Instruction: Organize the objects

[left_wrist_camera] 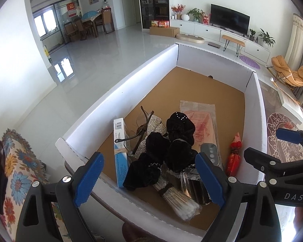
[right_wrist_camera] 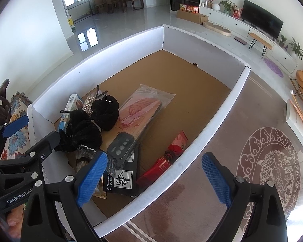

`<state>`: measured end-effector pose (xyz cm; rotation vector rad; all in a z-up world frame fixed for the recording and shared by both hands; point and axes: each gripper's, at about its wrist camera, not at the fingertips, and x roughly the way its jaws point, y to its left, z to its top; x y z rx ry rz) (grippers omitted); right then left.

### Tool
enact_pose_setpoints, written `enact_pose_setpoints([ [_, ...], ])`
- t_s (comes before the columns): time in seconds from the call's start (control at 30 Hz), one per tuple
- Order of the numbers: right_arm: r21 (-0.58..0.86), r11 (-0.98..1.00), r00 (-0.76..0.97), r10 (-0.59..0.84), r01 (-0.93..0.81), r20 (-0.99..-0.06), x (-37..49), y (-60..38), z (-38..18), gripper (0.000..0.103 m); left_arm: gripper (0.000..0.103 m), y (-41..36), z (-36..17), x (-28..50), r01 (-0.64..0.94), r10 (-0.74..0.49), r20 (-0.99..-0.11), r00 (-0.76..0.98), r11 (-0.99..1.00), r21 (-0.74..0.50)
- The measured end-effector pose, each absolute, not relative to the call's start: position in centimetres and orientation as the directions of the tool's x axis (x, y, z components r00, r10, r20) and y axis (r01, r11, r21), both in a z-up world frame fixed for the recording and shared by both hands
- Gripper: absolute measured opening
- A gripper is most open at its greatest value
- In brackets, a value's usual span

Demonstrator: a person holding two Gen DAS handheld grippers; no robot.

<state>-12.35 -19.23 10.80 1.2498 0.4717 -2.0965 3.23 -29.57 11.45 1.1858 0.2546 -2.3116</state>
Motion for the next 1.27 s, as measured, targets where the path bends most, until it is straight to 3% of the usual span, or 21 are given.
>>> enact_pose_setpoints([
  [1.1, -0.004, -0.724, -0.359, -0.337, 0.69, -0.87, -12.3, -19.8, 11.8, 0.095, 0.092, -30.1, 11.8, 3.6, 0.551, -0.391, -0.789, -0.474, -0.831, 0.081],
  [1.27, 0.003, -0.725, -0.355, -0.34, 0.689, -0.871, -12.3, -19.7, 11.6, 0.095, 0.092, -29.8, 12.3, 4.6, 0.579, -0.444, -0.729, -0.521, -0.811, 0.081],
])
